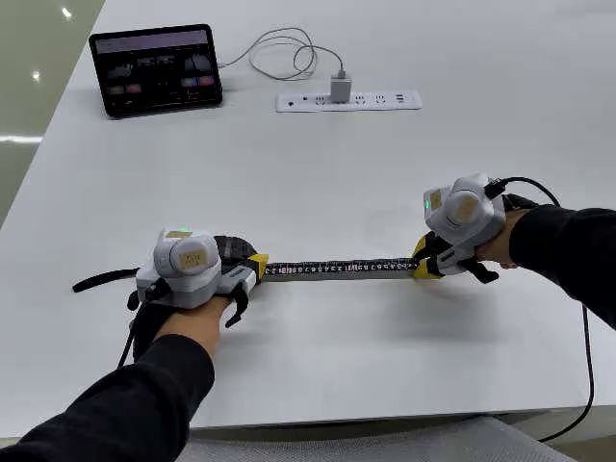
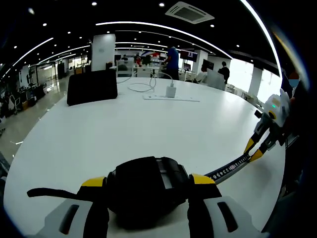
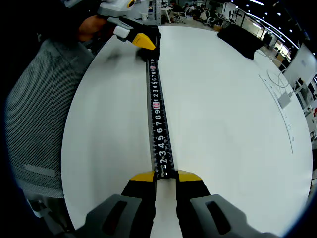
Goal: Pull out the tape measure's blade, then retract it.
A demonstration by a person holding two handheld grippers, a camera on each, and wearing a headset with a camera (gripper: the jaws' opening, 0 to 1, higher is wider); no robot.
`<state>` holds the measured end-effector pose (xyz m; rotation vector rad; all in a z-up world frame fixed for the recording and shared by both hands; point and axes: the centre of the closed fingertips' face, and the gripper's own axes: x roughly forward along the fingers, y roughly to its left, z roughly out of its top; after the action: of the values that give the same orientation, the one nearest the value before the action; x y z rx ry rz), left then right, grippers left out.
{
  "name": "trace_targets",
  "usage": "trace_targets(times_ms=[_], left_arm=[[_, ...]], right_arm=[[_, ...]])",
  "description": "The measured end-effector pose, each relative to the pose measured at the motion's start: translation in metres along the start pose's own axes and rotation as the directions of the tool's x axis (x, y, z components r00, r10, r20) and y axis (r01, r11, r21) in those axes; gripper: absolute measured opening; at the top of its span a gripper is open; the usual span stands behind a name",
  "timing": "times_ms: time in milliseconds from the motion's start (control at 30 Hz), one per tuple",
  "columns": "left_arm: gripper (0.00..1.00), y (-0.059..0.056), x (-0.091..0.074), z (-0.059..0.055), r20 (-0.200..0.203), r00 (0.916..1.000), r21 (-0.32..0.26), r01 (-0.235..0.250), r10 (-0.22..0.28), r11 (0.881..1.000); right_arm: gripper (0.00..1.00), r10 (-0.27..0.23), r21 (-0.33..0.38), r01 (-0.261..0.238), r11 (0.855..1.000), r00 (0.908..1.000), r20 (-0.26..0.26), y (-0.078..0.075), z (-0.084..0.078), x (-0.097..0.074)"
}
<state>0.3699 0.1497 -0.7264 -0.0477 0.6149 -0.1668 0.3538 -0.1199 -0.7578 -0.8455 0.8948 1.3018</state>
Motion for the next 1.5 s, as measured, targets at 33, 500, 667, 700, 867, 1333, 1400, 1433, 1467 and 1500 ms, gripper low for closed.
trace_targets(times_ms=[33, 500, 667, 700, 867, 1333, 1400, 1433, 1467, 1500], left_arm=[[0.6, 0.0, 0.0, 0.0, 0.0, 1.0, 0.0, 0.0, 0.0, 1.0], [0.6, 0.0, 0.0, 0.001, 0.001, 1.0, -0.003, 0.007, -0.007, 1.0], [0.6, 0.0, 0.001, 0.001, 0.0, 1.0, -0.006, 0.007, -0.007, 1.0], [0.6, 0.001, 0.001, 0.001, 0.0, 1.0, -0.007, 0.007, -0.007, 1.0], [0.6, 0.001, 0.002, 0.001, -0.006, 0.9999, -0.009, 0.012, -0.012, 1.0], [0.6, 0.0, 0.002, 0.0, -0.016, 0.9997, -0.015, 0.018, -0.018, 1.0], [0.61, 0.0, 0.002, 0.0, -0.017, 0.9997, -0.017, 0.019, -0.019, 1.0], [0.61, 0.0, 0.002, 0.0, -0.018, 0.9996, -0.016, 0.019, -0.02, 1.0], [0.61, 0.0, 0.002, 0.0, -0.019, 0.9996, -0.017, 0.02, -0.02, 1.0], [0.61, 0.0, 0.002, 0.0, -0.018, 0.9996, -0.017, 0.021, -0.022, 1.0]], right_arm=[[0.1, -0.002, 0.005, 0.002, 1.0, 1.0, 0.002, 0.0, 0.0, 0.0], [0.1, -0.004, 0.001, 0.004, 1.0, 0.9999, 0.015, 0.002, 0.006, 0.001], [0.1, -0.002, 0.03, 0.001, 1.0, 0.9997, 0.026, 0.001, 0.008, 0.002], [0.1, -0.002, 0.028, 0.001, 1.0, 0.9996, 0.028, 0.001, 0.008, 0.002], [0.11, -0.003, 0.019, 0.002, 1.0, 0.9997, 0.024, 0.002, 0.011, 0.003], [0.11, 0.0, 0.021, -0.001, 1.0, 0.9997, 0.023, -0.002, 0.013, 0.008], [0.11, 0.001, 0.019, -0.001, 1.0, 0.9997, 0.023, -0.002, 0.014, 0.009], [0.11, 0.001, 0.019, -0.001, 1.0, 0.9997, 0.023, -0.002, 0.014, 0.009], [0.11, 0.001, 0.02, -0.002, 1.0, 0.9997, 0.023, -0.002, 0.014, 0.009], [0.11, 0.001, 0.019, -0.001, 1.0, 0.9997, 0.023, -0.002, 0.014, 0.009]])
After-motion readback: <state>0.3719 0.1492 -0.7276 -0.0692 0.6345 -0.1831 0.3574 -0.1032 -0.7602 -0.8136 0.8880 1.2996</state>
